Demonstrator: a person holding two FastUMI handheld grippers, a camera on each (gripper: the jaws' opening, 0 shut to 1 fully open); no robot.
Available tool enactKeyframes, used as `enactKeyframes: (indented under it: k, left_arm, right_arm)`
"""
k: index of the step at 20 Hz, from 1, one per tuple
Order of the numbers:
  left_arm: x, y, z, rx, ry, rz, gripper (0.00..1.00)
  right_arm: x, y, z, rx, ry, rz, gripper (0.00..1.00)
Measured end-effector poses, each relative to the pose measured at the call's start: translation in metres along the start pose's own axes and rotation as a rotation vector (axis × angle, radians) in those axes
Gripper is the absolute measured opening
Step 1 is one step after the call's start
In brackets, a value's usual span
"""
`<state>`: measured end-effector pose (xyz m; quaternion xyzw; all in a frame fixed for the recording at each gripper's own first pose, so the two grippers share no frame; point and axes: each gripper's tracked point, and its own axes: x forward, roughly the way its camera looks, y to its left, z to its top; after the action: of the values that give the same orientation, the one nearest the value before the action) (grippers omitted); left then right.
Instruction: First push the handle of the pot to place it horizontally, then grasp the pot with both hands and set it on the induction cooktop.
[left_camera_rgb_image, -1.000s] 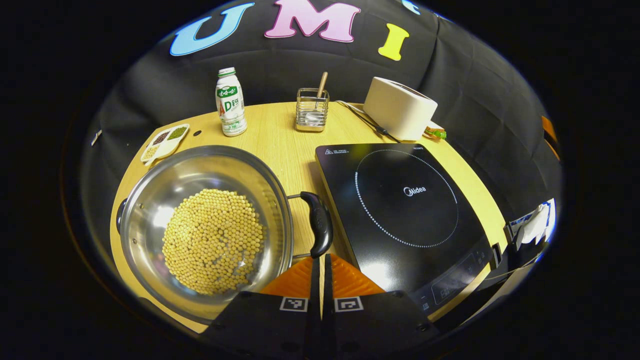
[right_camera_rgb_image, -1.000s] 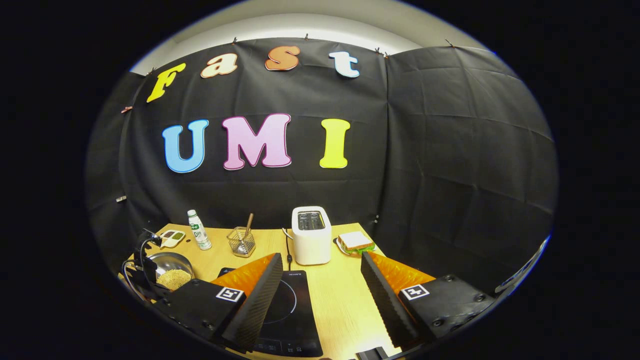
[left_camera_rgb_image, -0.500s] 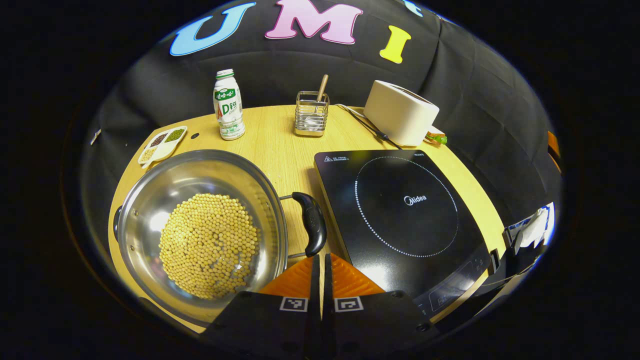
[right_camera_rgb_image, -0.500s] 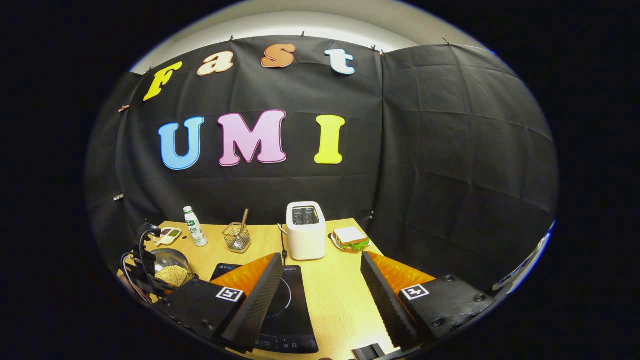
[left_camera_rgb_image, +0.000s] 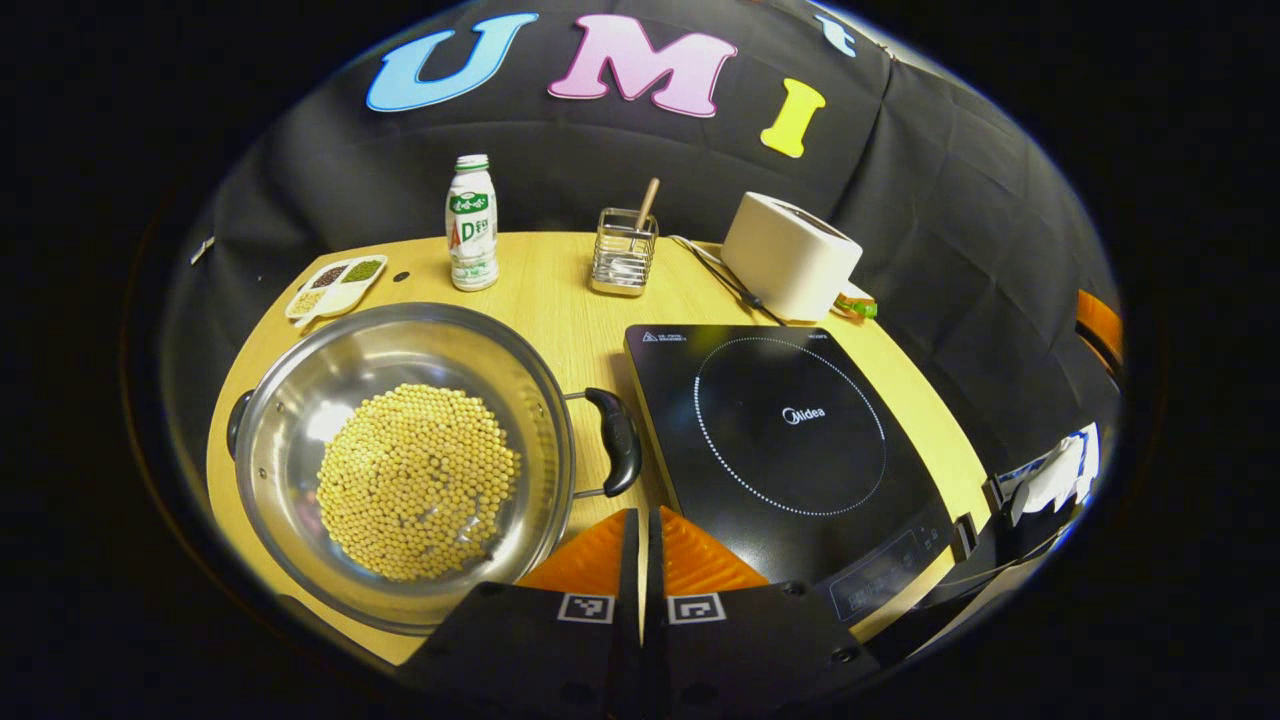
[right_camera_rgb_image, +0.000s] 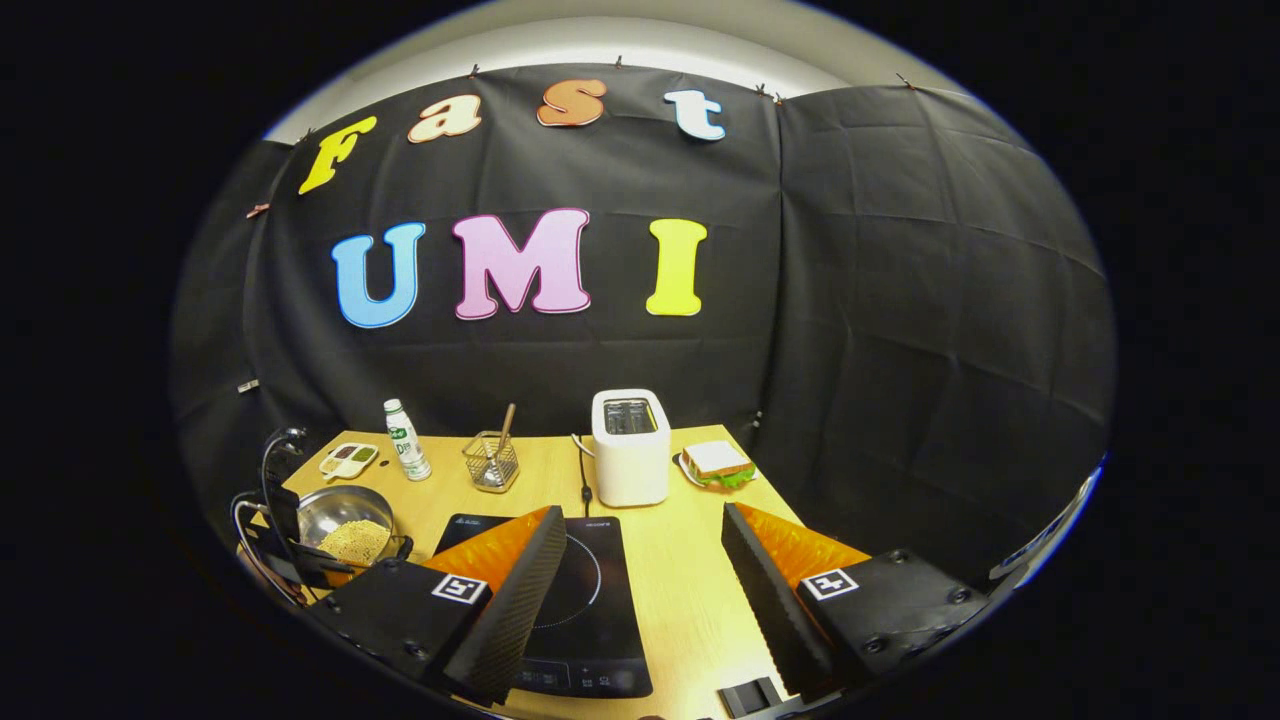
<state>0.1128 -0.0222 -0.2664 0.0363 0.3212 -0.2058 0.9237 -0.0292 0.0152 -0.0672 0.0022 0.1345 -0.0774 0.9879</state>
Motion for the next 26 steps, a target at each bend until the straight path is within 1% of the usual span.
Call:
enactKeyframes:
  k: [3,5,6,7,8,9,10,12,13,15,16,18,22,23,26]
  left_arm:
    - [-0.018,0.002,0.008,-0.012,-0.067,-0.012,0.05]
    - [-0.033,0.01,0.018,-0.03,-0.119,-0.001,0.11]
    - [-0.041,0.017,0.023,-0.041,-0.145,0.014,0.21]
    - [-0.05,0.026,0.029,-0.05,-0.172,0.036,0.27]
    - [-0.057,0.032,0.034,-0.059,-0.2,0.049,0.48]
    - [-0.067,0.037,0.04,-0.07,-0.224,0.054,0.47]
    - [-0.075,0.044,0.045,-0.082,-0.247,0.057,0.57]
    - [-0.097,0.06,0.053,-0.091,-0.286,0.075,0.85]
    - [-0.104,0.071,0.059,-0.084,-0.305,0.096,0.99]
    - [-0.121,0.098,0.07,-0.067,-0.347,0.154,0.95]
    - [-0.129,0.106,0.074,-0.069,-0.362,0.17,0.95]
    - [-0.141,0.125,0.079,-0.086,-0.378,0.181,0.95]
    - [-0.16,0.167,0.086,-0.135,-0.392,0.2,0.95]
    - [-0.164,0.178,0.086,-0.132,-0.392,0.21,0.95]
    - [-0.168,0.214,0.085,-0.078,-0.387,0.27,0.95]
  right_arm:
    - [-0.001,0.015,-0.007,-0.011,0.023,0.03,0.98]
    - [0.001,0.027,-0.012,-0.016,0.04,0.054,0.98]
    - [0.002,0.035,-0.014,-0.016,0.05,0.069,0.98]
    - [0.003,0.044,-0.017,-0.018,0.061,0.086,0.98]
    - [0.003,0.053,-0.019,-0.019,0.07,0.101,0.98]
    - [0.005,0.062,-0.019,-0.021,0.072,0.116,0.98]
    - [0.006,0.071,-0.018,-0.024,0.072,0.131,0.98]
    - [0.01,0.091,-0.019,-0.032,0.077,0.161,0.98]
    - [0.012,0.102,-0.02,-0.032,0.083,0.178,0.98]
    - [0.017,0.128,-0.025,-0.024,0.109,0.218,0.98]
    - [0.02,0.142,-0.029,-0.015,0.135,0.245,0.98]
    - [0.027,0.171,-0.034,0.004,0.182,0.292,0.98]
    - [0.049,0.22,-0.036,0.009,0.246,0.36,0.99]
    - [0.055,0.231,-0.039,0.013,0.268,0.378,0.99]
    - [0.067,0.264,-0.051,0.035,0.345,0.42,0.99]
